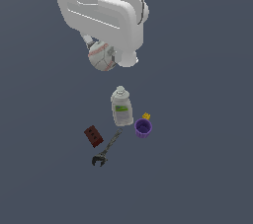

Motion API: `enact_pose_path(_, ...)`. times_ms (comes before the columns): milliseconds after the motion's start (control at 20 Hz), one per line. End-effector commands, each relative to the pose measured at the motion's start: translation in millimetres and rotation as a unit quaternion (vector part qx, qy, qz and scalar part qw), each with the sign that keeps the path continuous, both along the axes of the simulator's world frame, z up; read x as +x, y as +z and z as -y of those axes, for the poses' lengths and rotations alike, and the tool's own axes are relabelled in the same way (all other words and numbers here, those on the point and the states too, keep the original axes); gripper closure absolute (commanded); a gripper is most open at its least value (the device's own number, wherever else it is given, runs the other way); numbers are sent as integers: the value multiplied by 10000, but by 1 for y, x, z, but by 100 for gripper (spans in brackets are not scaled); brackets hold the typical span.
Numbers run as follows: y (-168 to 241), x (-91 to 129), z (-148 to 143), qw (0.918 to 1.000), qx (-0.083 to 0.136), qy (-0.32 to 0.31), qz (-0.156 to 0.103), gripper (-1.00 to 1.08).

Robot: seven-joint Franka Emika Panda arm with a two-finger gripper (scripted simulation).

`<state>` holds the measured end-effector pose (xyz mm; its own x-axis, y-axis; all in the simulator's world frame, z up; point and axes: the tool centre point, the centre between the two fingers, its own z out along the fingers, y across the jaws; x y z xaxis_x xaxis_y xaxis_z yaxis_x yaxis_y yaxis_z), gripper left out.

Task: Pick up a designated object from a clutter of objects.

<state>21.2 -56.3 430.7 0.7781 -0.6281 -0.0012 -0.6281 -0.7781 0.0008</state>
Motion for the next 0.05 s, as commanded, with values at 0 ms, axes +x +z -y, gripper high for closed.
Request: enact_pose_path(0,2,1,1,10000,0,3,7,108)
